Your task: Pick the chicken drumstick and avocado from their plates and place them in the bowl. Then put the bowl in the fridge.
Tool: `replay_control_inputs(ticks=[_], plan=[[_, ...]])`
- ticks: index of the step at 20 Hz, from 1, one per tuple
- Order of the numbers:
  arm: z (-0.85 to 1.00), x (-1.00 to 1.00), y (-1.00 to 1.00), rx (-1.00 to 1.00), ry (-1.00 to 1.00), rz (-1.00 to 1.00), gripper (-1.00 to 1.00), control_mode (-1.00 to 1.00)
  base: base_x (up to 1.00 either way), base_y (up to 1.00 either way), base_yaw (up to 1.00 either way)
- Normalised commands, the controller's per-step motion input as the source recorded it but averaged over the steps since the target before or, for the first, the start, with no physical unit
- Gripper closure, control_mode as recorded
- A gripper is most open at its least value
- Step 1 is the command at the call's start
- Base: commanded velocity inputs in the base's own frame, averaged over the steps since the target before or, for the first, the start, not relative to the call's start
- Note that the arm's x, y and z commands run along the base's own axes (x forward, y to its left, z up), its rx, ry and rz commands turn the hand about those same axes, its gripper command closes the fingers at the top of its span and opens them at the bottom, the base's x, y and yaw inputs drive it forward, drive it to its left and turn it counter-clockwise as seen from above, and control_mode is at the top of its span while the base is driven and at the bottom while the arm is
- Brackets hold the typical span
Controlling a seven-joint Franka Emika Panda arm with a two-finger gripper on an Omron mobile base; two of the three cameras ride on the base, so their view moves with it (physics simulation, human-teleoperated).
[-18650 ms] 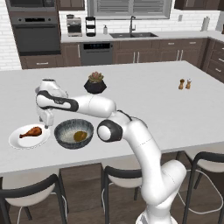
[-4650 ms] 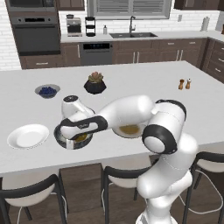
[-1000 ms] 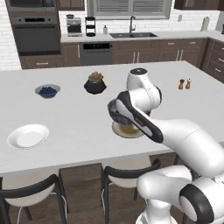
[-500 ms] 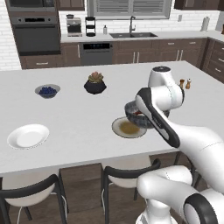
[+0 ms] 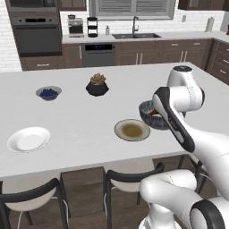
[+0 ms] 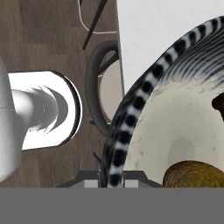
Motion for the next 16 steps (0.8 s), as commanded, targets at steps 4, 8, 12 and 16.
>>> replay_control_inputs(ticks=[4,8,12,16], plan=[[0.29,-0.06,-0.13,0.00,0.01,-0.06,1.00,-1.00,0.00,0.00,0.00],[0.13,-0.06,-0.14,0.00,0.01,-0.06,1.00,-1.00,0.00,0.00,0.00],[0.00,0.00,-0.10,0.00,0.00,0.00,1.00,-1.00,0.00,0.00,0.00],[0.00,0.00,-0.06,0.00,0.00,0.00,1.00,-1.00,0.00,0.00,0.00]])
